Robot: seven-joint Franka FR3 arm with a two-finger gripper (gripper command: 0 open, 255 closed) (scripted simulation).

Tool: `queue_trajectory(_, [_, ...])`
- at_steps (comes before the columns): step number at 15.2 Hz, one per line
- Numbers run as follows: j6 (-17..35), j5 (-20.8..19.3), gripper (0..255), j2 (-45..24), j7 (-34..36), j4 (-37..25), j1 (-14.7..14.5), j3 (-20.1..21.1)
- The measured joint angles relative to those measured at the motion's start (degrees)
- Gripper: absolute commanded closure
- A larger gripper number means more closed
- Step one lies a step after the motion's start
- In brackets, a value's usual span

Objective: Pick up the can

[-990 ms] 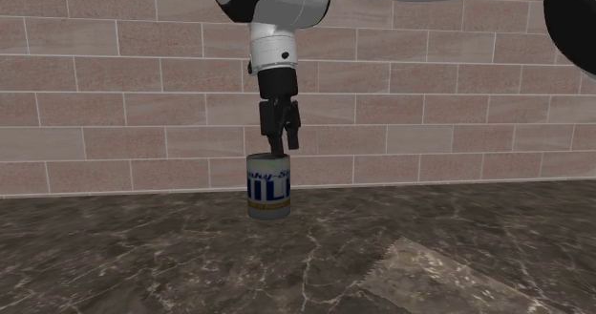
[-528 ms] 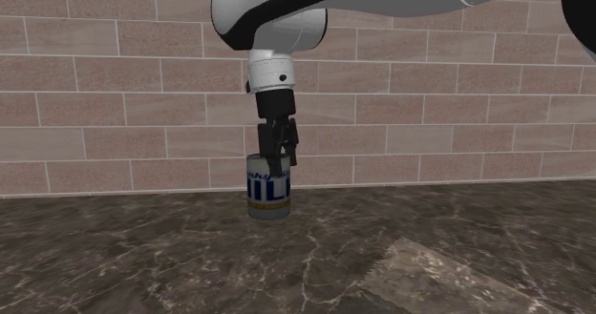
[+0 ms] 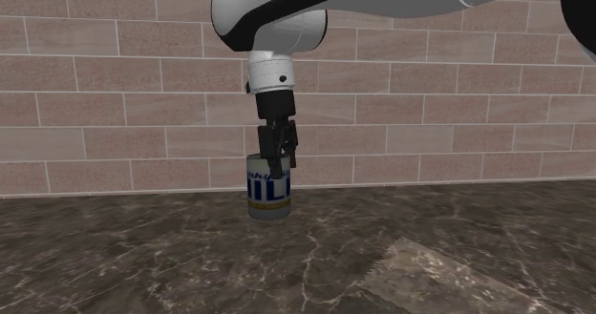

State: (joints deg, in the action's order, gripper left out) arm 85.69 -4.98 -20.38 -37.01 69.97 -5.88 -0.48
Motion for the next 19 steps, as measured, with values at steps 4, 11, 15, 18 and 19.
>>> queue_trajectory(4, [-0.4, 0.0, 255, -0.2, 0.0, -0.5, 0.0, 0.0])
queue_trajectory(11, [-7.0, 0.0, 255, -3.0, -0.6, -9.9, -0.1, 0.0])
queue_trajectory(15, [-11.8, -0.1, 255, -5.6, -1.1, -17.2, -0.1, -0.1])
queue_trajectory(18, [-16.3, -0.2, 255, -8.8, -1.4, -25.0, -0.2, -0.2])
queue_trajectory(19, [-17.3, -0.2, 255, -9.6, -1.4, -26.9, -0.3, -0.2])
